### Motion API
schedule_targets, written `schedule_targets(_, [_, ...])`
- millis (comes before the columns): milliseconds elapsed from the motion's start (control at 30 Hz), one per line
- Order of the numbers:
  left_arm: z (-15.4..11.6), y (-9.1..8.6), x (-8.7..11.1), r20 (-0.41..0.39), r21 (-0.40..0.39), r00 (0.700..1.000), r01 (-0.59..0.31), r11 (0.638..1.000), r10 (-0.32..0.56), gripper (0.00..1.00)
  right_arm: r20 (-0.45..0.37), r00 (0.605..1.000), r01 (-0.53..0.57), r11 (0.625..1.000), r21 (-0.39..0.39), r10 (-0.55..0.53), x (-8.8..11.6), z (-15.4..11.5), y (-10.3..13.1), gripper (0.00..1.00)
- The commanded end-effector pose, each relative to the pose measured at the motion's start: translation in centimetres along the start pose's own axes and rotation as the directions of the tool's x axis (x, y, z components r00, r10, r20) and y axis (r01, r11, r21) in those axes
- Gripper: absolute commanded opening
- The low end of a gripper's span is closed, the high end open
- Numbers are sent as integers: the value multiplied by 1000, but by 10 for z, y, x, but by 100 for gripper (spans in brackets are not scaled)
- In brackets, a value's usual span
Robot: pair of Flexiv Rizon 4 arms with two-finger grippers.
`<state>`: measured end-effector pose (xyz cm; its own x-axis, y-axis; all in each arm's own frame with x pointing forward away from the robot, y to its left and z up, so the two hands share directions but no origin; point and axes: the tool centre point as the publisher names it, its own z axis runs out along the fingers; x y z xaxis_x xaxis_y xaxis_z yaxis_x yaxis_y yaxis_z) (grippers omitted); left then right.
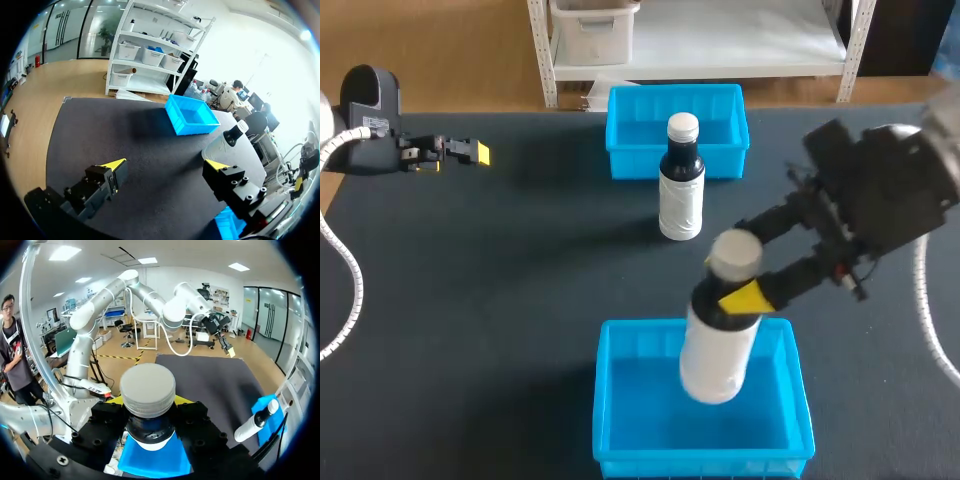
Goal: Pick up the bottle, and place it in the far bin if it is heavy, or in the near bin if it is light.
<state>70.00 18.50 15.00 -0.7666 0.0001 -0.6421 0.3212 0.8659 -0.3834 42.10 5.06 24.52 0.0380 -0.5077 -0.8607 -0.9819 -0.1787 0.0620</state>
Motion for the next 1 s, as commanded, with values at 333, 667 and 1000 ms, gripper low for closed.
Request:
schedule_targets(333, [0,0,0,0,0,1000,0,1000,0,100,6,999,40,995,-92,-40,11,58,-14,0])
schedule_targets(667, [0,0,0,0,0,1000,0,1000,0,100,11,999,45,991,-125,-44,26,78,-14,0])
schedule_targets(1000, [0,0,0,0,0,1000,0,1000,0,100,-22,997,75,989,-126,-78,45,83,-25,0])
